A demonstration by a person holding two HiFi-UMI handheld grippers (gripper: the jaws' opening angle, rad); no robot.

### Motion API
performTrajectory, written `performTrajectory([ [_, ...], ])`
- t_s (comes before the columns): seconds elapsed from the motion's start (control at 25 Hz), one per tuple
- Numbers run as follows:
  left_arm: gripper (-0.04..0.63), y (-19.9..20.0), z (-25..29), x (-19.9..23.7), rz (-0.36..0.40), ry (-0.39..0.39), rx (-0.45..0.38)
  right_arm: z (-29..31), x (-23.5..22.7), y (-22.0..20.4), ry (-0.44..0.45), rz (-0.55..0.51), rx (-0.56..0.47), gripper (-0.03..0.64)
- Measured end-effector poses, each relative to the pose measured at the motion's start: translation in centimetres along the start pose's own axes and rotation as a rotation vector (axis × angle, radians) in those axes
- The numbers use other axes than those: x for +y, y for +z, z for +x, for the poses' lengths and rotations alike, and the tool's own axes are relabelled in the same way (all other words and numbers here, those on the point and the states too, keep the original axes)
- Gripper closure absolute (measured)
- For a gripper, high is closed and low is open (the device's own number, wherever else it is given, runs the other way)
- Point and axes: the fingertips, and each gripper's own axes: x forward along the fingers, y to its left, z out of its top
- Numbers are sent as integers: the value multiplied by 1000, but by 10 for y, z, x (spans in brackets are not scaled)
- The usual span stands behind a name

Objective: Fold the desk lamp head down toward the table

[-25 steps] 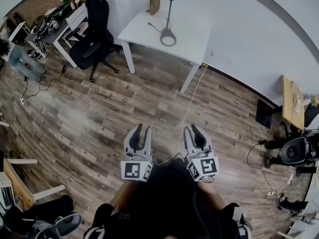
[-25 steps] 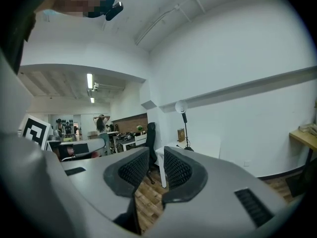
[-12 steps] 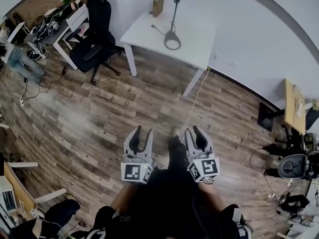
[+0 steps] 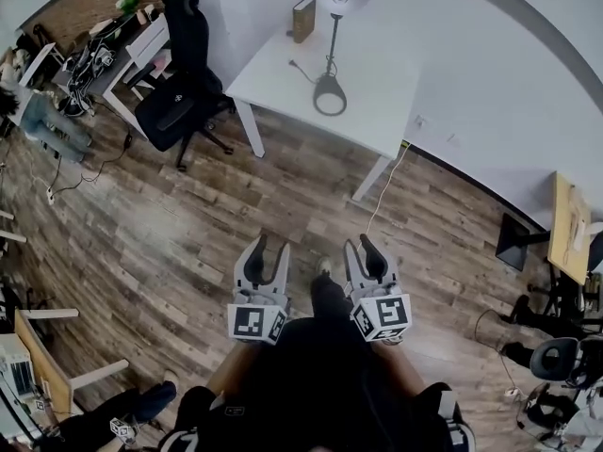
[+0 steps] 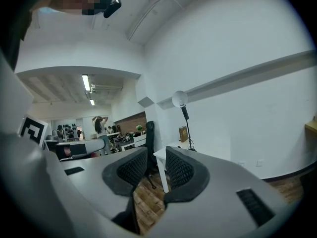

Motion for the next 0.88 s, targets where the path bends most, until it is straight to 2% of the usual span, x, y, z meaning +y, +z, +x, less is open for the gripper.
performTrajectory([
  [0.28, 417, 20, 103, -18, 22, 9, -15, 68, -72, 27, 56, -18, -10, 483],
  [0.44, 417, 28, 148, -26, 6, 21, -24, 96, -104, 43, 92, -18, -17, 482],
  [0.68, 413, 30, 187, -15, 2, 62, -11, 132, -131, 55, 113, -21, -5, 480],
  [0.88, 411, 34, 213, -2, 1, 68, -6, 158, -146, 56, 92, -1, 8, 480],
])
